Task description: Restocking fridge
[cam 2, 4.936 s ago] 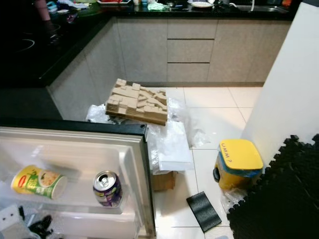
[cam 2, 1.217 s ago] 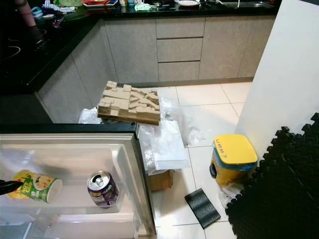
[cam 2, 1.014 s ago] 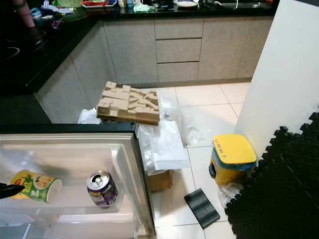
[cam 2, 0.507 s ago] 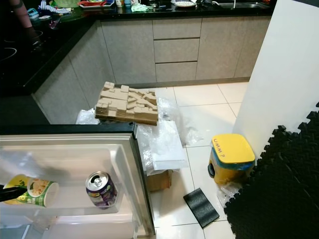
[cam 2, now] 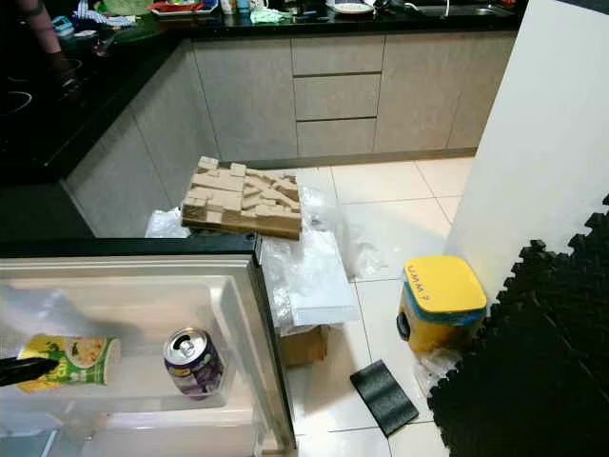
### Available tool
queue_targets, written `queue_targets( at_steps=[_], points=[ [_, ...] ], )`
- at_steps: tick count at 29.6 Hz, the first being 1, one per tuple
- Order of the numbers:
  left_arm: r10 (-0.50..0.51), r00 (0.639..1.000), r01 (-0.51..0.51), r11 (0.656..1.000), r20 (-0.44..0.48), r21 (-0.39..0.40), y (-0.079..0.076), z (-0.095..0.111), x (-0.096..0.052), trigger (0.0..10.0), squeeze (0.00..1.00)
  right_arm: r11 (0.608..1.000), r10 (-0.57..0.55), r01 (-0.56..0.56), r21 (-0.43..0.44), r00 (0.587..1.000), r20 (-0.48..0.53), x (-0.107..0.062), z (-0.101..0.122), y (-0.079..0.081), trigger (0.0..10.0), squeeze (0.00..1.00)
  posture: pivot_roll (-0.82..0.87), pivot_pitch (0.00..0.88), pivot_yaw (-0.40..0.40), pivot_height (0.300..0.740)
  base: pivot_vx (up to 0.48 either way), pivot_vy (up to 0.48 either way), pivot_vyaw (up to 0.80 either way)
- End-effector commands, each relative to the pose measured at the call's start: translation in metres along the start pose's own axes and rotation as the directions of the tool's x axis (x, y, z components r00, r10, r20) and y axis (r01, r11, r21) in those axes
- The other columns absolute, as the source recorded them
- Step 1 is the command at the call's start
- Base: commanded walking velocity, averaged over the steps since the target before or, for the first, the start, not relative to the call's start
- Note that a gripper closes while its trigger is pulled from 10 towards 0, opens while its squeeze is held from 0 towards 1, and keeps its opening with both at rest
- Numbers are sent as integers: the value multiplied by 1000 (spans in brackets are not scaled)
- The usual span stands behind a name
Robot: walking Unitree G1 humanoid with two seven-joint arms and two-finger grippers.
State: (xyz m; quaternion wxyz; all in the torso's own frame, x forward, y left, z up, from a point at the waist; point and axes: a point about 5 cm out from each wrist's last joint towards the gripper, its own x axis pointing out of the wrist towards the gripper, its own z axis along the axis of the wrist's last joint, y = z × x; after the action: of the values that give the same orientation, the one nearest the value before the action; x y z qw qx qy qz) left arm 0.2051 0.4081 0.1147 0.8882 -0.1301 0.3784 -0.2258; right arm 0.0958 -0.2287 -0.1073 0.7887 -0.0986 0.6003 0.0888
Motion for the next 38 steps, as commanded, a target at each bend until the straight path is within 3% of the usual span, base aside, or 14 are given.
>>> queue_targets(
  at_steps=[1, 9, 14, 15, 17, 18, 20, 22, 24, 26, 27, 29, 31, 38],
  points=[
    [7, 1000, -6, 999, -28, 37, -1, 3, 2, 0, 0, 1000, 2, -2, 0, 1000, -1, 0, -1, 1, 10000, 0, -72, 0, 20, 740, 0, 0, 0],
    [67, 995, -48, 971, -76, 236, -3, 32, -6, 0, 0, 1000, 0, -1, -4, 1000, -1, 0, 0, 0, 10000, 0, -69, 0, 18, 740, 0, 0, 0],
    [114, 983, -46, 915, -147, 400, -9, 56, -11, 431, 0, 1000, 0, 0, -5, 1000, 1, 0, 0, 0, 10000, 0, -69, 0, 20, 740, 0, 0, 0],
    [136, 977, -52, 900, -165, 433, -10, 59, -13, 1255, 0, 1000, 1, -1, -5, 1000, 0, 0, 0, 1, 10000, 0, -65, 0, 23, 740, 0, 0, 0],
    [149, 973, -56, 891, -174, 451, -10, 61, -14, 1294, 0, 1000, 1, -1, -6, 1000, 0, 0, 0, 1, 10000, 0, -65, 0, 23, 740, 0, 0, 0],
    [202, 954, -67, 863, -220, 501, -9, 62, -16, 2039, 0, 1000, 2, -2, -5, 1000, 0, 0, 0, 2, 10000, 0, -65, 0, 24, 740, 0, 0, 0],
    [224, 945, -71, 853, -239, 517, -9, 63, -17, 2118, 0, 1000, 3, -3, -4, 1000, 0, 0, 0, 2, 10000, 0, -65, 0, 24, 740, 0, 0, 0],
    [242, 935, -72, 844, -258, 532, -8, 62, -18, 3059, 0, 1000, 4, -4, -4, 1000, 0, 1, 0, 3, 10000, 0, -65, 0, 24, 740, 0, 0, 0],
    [280, 913, -66, 820, -298, 569, -8, 63, -20, 5804, 0, 1000, 5, -5, -3, 1000, 0, 1, 0, 3, 10000, 0, -68, 0, 28, 740, 0, 0, 0],
    [294, 905, -65, 811, -307, 582, -8, 64, -20, 6118, 0, 1000, 5, -5, -2, 1000, 0, 1, 0, 3, 10000, 0, -68, 0, 29, 740, 0, 0, 0],
    [323, 891, -73, 796, -320, 601, -7, 64, -19, 8902, 0, 1000, 4, -4, 0, 1000, 0, 1, -1, 3, 10000, 0, -69, 0, 30, 740, 0, 0, 0],
    [333, 886, -77, 791, -323, 606, -6, 64, -19, 8902, 0, 1000, 4, -4, 1, 1000, -1, 1, -1, 4, 10000, 0, -69, 0, 30, 740, 0, 0, 0],
    [333, 877, -60, 790, -345, 611, -5, 60, -17, 10000, 0, 1000, 4, -4, 2, 1000, -2, 1, -1, 4, 10000, 0, -71, 0, 30, 740, 0, 0, 0],
    [300, 874, -6, 792, -382, 610, -8, 58, -12, 10000, 0, 1000, 6, -6, 4, 1000, -4, 1, -2, 5, 10000, 0, -71, 0, 30, 740, 0, 0, 0]
  ],
)
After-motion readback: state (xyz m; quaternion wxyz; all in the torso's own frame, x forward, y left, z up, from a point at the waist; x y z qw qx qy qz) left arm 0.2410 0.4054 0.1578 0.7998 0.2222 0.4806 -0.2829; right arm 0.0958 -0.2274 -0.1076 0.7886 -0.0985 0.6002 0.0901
